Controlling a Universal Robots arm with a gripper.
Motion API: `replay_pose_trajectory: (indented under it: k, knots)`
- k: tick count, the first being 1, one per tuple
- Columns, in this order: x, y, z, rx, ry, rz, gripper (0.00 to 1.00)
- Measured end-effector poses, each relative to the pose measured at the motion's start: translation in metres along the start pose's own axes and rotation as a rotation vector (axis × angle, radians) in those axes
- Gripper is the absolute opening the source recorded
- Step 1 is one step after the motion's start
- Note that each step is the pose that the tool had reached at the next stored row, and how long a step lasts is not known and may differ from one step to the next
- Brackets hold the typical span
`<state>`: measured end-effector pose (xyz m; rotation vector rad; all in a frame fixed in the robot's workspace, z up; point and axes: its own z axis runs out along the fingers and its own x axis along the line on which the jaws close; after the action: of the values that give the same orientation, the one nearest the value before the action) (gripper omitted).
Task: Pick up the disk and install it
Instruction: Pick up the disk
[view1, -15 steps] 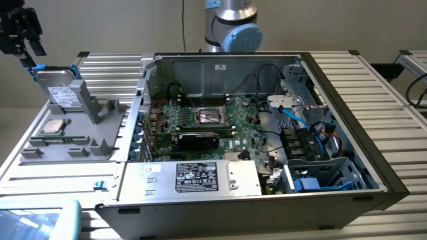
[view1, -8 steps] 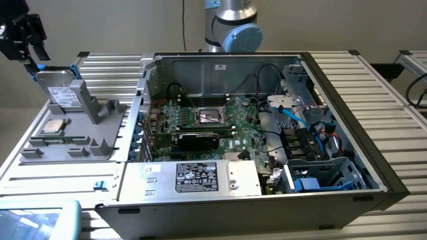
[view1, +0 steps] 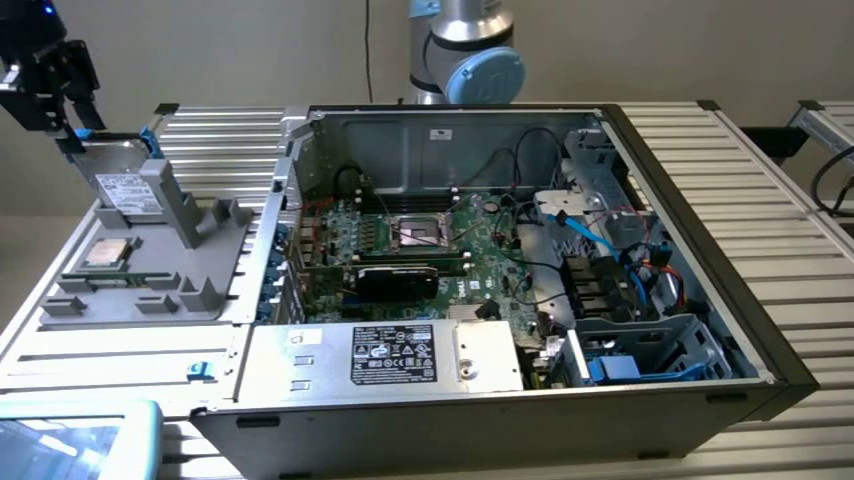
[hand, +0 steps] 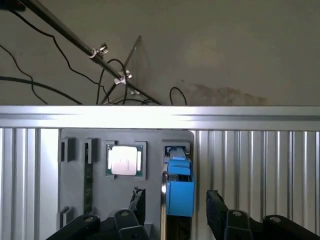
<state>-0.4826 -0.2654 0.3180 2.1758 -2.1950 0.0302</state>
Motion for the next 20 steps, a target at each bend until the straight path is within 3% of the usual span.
replay_pose_trajectory:
  k: [6, 14, 20]
  knots:
    - [-0.001, 0.0028, 0.0111, 0.0002, -0.0018, 0.001, 0.60]
    - [-0.001, 0.0025, 0.0242, 0.0000, -0.0228, 0.001, 0.60]
    - [-0.001, 0.0024, 0.0255, 0.0002, -0.0246, 0.001, 0.60]
